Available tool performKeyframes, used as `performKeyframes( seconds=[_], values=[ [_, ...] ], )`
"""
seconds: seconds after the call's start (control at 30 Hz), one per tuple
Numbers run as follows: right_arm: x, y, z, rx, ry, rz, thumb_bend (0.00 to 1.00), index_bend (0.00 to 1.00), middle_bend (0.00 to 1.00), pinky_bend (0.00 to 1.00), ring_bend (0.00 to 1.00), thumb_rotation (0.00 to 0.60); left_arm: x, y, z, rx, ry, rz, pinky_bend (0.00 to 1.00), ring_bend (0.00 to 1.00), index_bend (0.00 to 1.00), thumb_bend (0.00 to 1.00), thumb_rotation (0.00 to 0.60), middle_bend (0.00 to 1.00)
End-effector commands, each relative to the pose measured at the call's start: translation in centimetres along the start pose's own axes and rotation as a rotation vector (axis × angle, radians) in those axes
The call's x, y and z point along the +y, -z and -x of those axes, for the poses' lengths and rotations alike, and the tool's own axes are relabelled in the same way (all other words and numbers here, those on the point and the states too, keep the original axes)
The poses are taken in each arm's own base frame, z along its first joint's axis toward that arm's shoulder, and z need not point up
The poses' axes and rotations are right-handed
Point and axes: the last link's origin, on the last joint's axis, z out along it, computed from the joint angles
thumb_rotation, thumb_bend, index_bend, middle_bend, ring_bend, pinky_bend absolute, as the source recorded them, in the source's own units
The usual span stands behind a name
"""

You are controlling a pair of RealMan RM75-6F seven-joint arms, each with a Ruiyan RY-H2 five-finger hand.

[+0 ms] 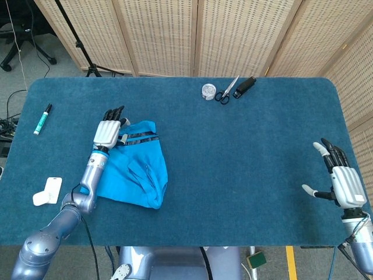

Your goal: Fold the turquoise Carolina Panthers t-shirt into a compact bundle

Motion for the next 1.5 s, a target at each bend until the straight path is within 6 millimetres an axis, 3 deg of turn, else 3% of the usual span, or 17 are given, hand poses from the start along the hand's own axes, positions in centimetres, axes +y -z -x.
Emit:
performKeyframes(
  seconds=[0.03, 0.4, 0.6, 0.77, 1.07, 1.5],
  values=[
    [0.0, 0.0, 0.0, 0.000, 0.000, 0.001, 0.00, 0.00, 0.00, 0.00, 0.00, 0.600, 0.4, -0.5, -0.2, 0.013, 0.022, -0.036, 0.00, 0.00, 0.00, 0.41, 0.600, 0.00],
    [0.0, 0.0, -0.1, -0.001, -0.004, -0.001, 0.00, 0.00, 0.00, 0.00, 0.00, 0.600, 0.1, -0.3, -2.0, 0.091, 0.102, 0.003, 0.00, 0.00, 0.00, 0.41, 0.600, 0.00],
    [0.0, 0.0, -0.1, 0.000, -0.008, -0.003, 0.00, 0.00, 0.00, 0.00, 0.00, 0.600, -0.5, 1.5, -2.8, 0.103, 0.102, 0.121, 0.00, 0.00, 0.00, 0.36, 0.600, 0.00],
    [-0.2, 0.1, 0.0, -0.004, -0.003, -0.012, 0.00, 0.00, 0.00, 0.00, 0.00, 0.600, -0.5, 5.3, -1.8, 0.018, 0.089, 0.264, 0.00, 0.00, 0.00, 0.31, 0.600, 0.00],
    [-0.2, 0.2, -0.1, 0.003, -0.006, -0.009, 0.00, 0.00, 0.00, 0.00, 0.00, 0.600, 0.0, 8.6, -0.7, -0.103, 0.062, 0.337, 0.00, 0.00, 0.00, 0.32, 0.600, 0.00],
    [-0.1, 0.1, -0.3, 0.006, -0.011, -0.003, 0.00, 0.00, 0.00, 0.00, 0.00, 0.600, -0.5, 9.2, -0.1, -0.129, -0.003, 0.337, 0.00, 0.00, 0.00, 0.33, 0.600, 0.00]
  ],
)
